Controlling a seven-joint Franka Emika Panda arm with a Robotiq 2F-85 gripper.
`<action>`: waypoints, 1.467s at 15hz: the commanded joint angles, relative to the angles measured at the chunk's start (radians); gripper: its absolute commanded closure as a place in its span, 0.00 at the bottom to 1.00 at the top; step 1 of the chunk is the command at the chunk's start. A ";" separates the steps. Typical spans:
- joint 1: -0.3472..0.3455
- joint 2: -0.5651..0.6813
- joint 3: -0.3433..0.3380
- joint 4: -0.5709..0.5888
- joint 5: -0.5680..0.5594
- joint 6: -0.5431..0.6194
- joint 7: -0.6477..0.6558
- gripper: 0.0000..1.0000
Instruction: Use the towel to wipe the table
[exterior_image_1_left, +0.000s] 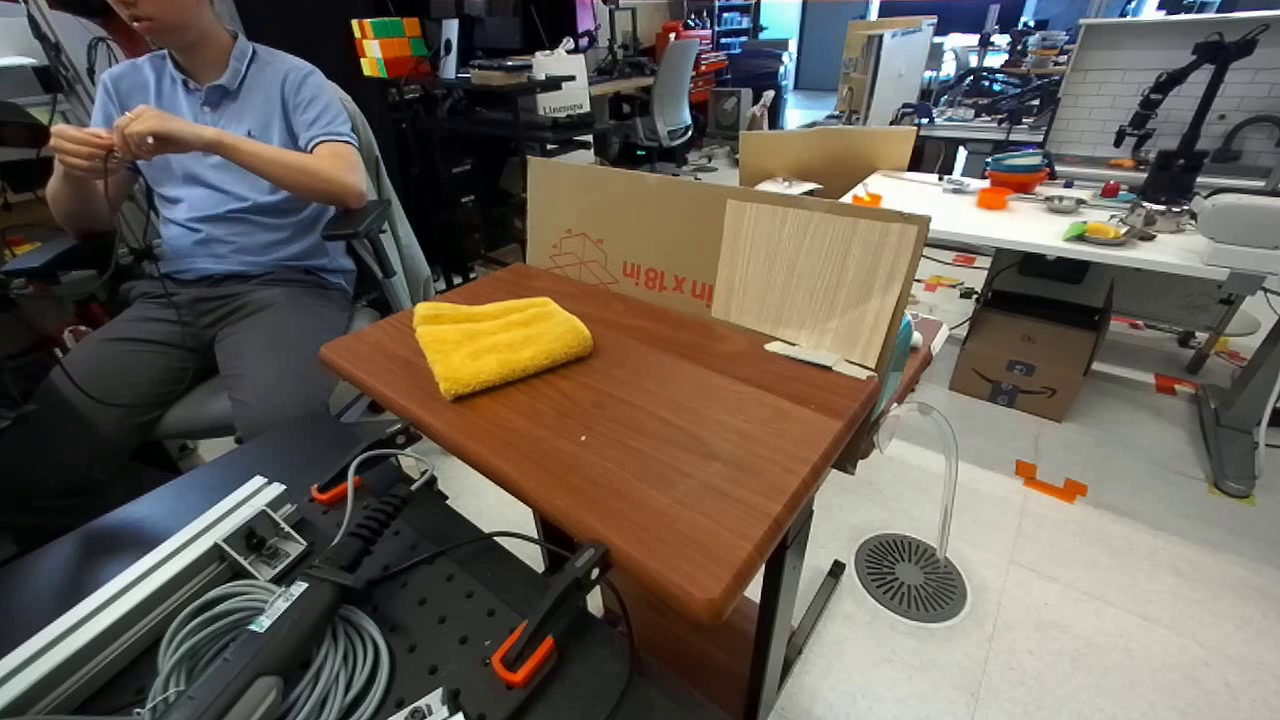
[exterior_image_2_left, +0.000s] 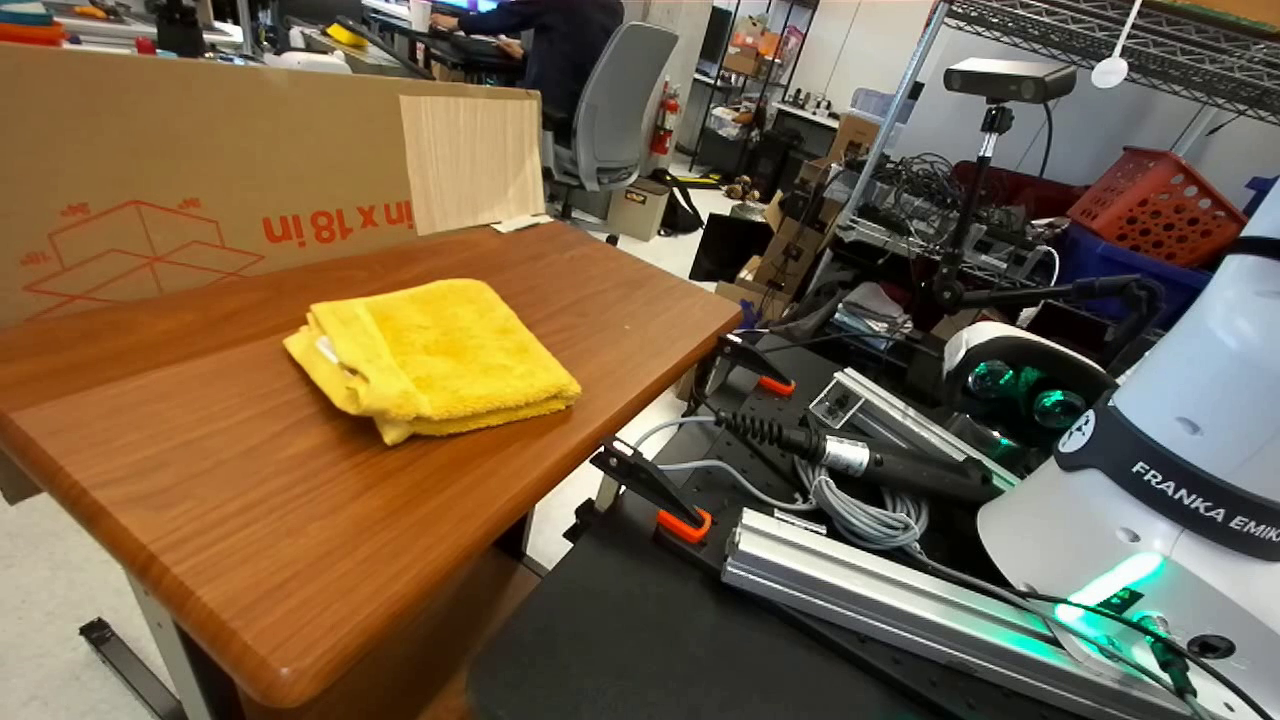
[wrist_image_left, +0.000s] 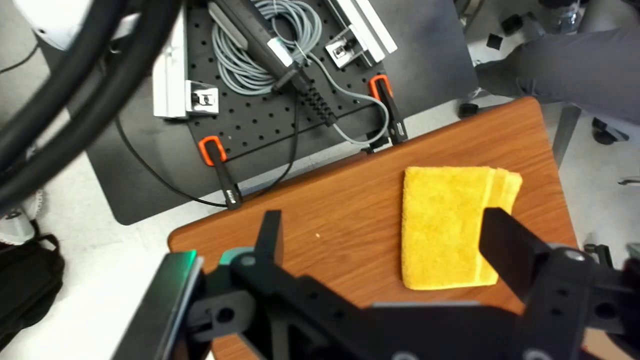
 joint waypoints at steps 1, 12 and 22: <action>0.021 0.080 0.076 -0.062 0.102 0.254 0.113 0.00; 0.111 0.116 0.327 -0.511 -0.083 1.070 0.313 0.00; 0.147 0.229 0.235 -0.394 0.116 1.012 0.291 0.00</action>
